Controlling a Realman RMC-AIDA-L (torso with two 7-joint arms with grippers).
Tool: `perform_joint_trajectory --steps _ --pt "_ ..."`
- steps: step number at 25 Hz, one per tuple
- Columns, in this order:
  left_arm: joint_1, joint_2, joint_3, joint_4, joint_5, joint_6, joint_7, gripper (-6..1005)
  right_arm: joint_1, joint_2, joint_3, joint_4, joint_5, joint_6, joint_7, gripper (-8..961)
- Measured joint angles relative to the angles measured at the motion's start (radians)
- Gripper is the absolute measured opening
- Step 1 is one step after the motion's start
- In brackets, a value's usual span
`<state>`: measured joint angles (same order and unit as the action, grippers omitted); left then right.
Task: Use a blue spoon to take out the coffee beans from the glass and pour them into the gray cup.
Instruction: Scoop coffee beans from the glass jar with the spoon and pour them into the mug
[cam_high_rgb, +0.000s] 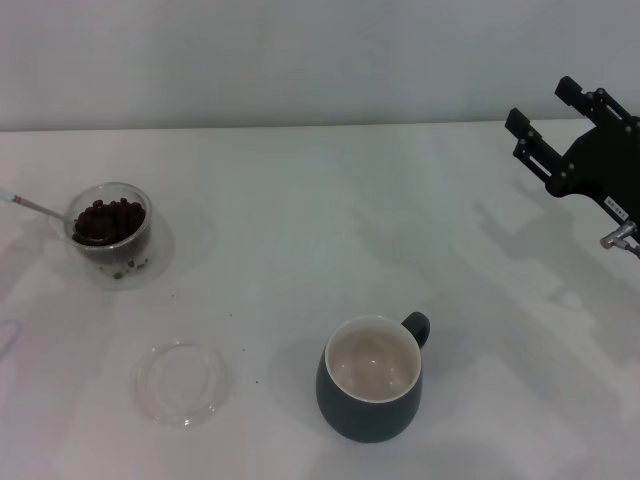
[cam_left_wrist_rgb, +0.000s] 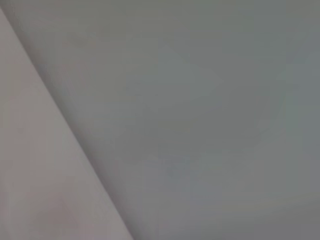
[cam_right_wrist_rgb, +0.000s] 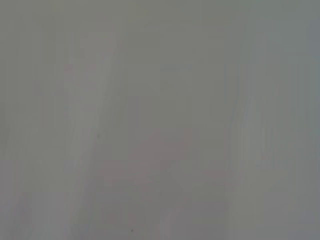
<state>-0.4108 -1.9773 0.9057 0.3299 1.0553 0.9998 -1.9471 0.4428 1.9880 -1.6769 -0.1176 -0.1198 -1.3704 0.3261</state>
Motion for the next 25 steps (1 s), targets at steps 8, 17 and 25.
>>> perform_joint_trajectory --steps 8,17,25 --pt "-0.006 -0.002 0.003 0.002 0.005 0.04 0.016 127 -0.001 0.001 0.0 -0.001 0.0 0.001 -0.001 705" --pt "-0.043 -0.002 0.011 0.0 0.042 0.058 0.009 126 -0.006 0.006 0.004 -0.001 0.0 -0.001 -0.004 704" --pt "-0.1 -0.008 0.042 -0.024 0.068 0.07 -0.015 126 -0.002 0.006 0.007 -0.001 0.007 0.0 -0.005 705"
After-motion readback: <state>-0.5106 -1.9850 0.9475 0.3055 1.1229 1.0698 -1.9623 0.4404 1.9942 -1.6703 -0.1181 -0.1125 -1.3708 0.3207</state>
